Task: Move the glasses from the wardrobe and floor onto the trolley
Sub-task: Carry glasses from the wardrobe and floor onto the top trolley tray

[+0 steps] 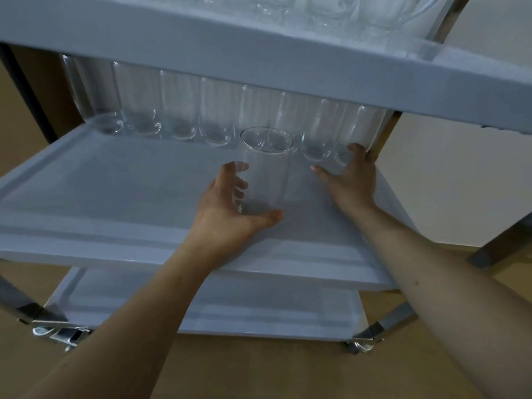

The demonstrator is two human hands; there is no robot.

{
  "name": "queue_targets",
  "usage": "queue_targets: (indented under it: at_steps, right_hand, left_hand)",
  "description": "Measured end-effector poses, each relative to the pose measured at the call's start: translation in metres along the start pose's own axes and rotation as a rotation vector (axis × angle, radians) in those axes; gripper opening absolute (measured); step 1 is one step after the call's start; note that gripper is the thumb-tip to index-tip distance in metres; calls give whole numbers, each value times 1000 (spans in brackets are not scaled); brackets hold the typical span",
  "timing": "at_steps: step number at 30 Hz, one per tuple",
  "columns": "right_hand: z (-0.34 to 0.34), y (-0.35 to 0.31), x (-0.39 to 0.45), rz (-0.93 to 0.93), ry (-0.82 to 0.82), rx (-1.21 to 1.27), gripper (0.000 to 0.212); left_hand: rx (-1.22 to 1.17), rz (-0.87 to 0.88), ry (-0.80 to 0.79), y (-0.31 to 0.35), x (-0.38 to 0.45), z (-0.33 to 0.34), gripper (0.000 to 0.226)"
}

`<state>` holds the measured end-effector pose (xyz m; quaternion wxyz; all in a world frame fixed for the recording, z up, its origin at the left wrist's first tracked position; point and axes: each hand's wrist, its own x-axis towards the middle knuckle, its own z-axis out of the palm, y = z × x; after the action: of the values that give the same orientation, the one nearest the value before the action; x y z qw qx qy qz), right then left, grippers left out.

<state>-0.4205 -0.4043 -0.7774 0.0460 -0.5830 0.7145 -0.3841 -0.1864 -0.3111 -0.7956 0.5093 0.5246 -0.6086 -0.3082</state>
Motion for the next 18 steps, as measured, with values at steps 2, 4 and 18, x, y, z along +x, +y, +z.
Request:
queue_targets:
  at_steps: [2, 4, 18]
  right_hand:
    - [3, -12, -23, -79, -25, -18, 82]
    - [7, -20, -44, -150, -64, -34, 78]
    - [39, -114, -98, -479, -390, -194, 71]
  left_hand:
    - [-11, -18, 9, 2, 0, 1, 91]
    - [-23, -37, 20, 4, 0, 3, 94]
    - [204, -153, 262, -6, -9, -93, 109]
